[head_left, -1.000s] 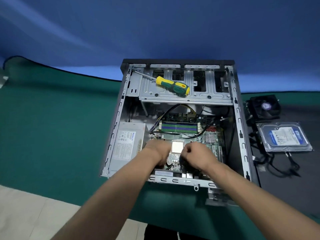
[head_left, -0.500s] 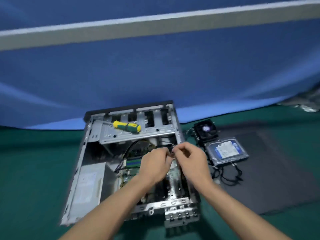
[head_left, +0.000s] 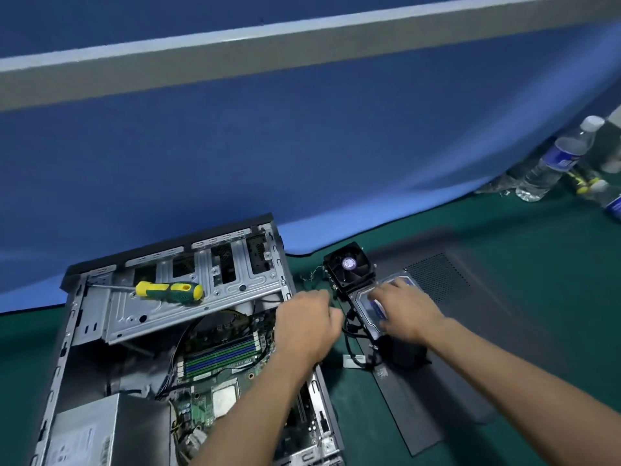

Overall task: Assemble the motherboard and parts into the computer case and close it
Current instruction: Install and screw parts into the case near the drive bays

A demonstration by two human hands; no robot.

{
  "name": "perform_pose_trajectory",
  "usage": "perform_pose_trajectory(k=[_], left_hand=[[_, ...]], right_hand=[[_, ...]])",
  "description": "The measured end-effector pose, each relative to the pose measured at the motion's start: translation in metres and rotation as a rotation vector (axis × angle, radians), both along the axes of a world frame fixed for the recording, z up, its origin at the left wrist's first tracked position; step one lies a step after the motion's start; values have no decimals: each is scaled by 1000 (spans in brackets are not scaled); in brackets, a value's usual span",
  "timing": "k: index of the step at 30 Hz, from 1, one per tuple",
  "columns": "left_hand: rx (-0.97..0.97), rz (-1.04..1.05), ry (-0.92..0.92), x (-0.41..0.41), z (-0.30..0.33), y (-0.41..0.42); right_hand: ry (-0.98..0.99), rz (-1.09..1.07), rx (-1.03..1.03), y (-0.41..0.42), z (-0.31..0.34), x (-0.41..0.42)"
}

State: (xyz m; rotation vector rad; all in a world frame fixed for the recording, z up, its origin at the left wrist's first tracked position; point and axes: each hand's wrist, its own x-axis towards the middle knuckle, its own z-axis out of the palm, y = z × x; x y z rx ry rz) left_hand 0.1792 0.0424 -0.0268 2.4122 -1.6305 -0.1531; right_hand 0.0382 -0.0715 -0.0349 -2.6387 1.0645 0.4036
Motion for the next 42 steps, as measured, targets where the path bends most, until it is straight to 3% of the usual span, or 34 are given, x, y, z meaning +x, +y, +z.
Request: perform_pose_trajectory(k=[5, 8, 16, 24, 30, 33, 37, 39, 42], left_hand=[[-7, 28, -12, 0, -4, -3], [-45, 16, -2, 1, -2, -2], [-154, 22, -40, 0, -1, -2], [-187, 79, -35, 1, -6, -2], [-146, 103, 163, 2, -4, 3], [-178, 209, 424, 3, 5, 6], [-296, 409, 942, 17, 34, 10], [-290, 422, 1009, 27, 53, 16], [-307, 407, 1049, 41, 80, 29]], right_hand=[[393, 246, -68, -17, -35, 15], [492, 303, -120, -22, -50, 21], [495, 387, -237, -31, -61, 20], [314, 411, -298, -32, -49, 12], [60, 254, -127, -21, 3, 1], [-183, 116, 21, -13, 38, 7], [-595, -109, 415, -1, 91, 28], [-718, -199, 670, 6, 115, 42], [-854, -145, 1161, 18, 140, 58]])
